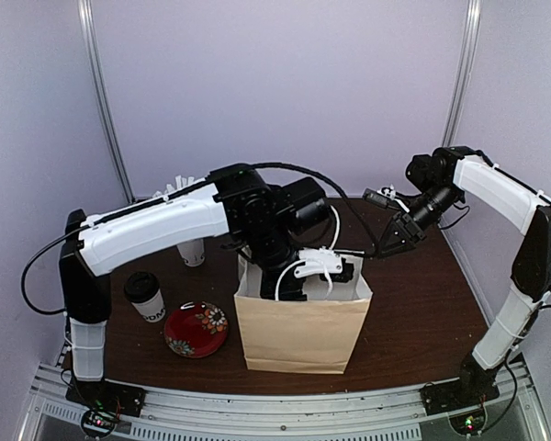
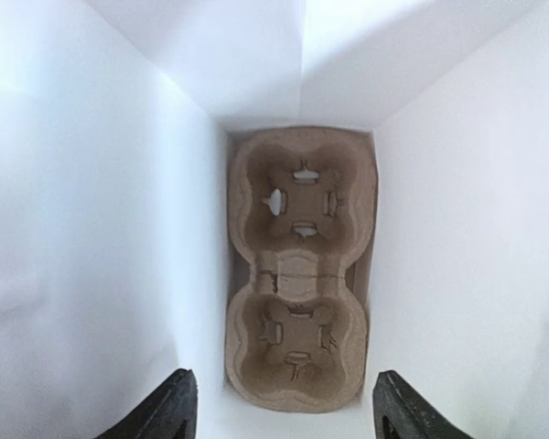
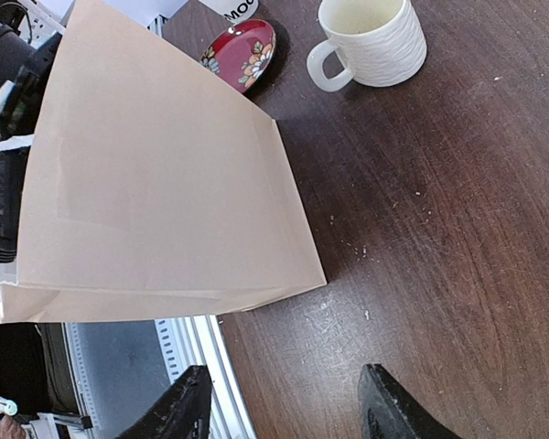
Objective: Pack the takeout coffee
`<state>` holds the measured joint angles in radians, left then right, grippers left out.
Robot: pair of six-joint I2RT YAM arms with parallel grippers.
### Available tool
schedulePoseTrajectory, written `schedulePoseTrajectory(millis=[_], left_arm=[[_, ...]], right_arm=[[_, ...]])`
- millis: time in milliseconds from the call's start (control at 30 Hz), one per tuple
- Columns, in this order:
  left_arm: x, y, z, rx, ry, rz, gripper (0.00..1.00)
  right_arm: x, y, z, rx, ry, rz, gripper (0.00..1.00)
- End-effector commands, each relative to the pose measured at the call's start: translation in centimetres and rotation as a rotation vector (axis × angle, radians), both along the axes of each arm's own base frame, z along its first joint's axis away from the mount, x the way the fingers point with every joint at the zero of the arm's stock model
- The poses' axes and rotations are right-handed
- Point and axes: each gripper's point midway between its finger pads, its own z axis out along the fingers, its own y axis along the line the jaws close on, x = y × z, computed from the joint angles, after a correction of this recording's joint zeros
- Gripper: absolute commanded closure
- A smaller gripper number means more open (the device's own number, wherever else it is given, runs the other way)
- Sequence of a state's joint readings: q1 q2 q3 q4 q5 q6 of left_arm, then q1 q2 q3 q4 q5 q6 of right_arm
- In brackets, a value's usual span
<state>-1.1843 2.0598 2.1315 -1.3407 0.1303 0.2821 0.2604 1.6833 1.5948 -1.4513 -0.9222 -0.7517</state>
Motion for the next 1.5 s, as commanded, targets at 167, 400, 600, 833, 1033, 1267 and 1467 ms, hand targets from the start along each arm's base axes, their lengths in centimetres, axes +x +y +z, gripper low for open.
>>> schedulePoseTrajectory(millis=[167,400,600,833,1033,1267,1467], left_arm=[[0.9,-0.3,8.3,-0.199,-0.111,-0.007,0.31],[1.8,0.4,14.8,-0.385,-0.229,0.026,0.33],[2.7,2.5,21.2,-0.630,-0.313,0.104,0.32],[6.6,4.0,21.7,-0.753,-0.266,0.303,0.24],[8.2,1.2,19.1,-0.730,-0.175,0.359,0.24],[9.8,-0.3,17.6,-0.722,-0.128,0.406,0.30],[8.6,1.3,19.4,-0.766,-0.151,0.381,0.23]], right_arm=[[-0.1,0.6,0.6,0.025,0.015,0.000,0.41],[-0.2,0.9,0.5,0.033,0.023,-0.003,0.41],[-0.2,1.2,0.3,0.036,0.027,-0.003,0.42],[-0.1,1.4,0.6,0.034,0.017,-0.002,0.42],[-0.2,1.4,0.9,0.035,0.014,-0.004,0.42],[-1.0,1.7,5.1,0.097,-0.037,-0.007,0.45],[-3.9,2.7,12.2,0.263,-0.157,0.013,0.35]])
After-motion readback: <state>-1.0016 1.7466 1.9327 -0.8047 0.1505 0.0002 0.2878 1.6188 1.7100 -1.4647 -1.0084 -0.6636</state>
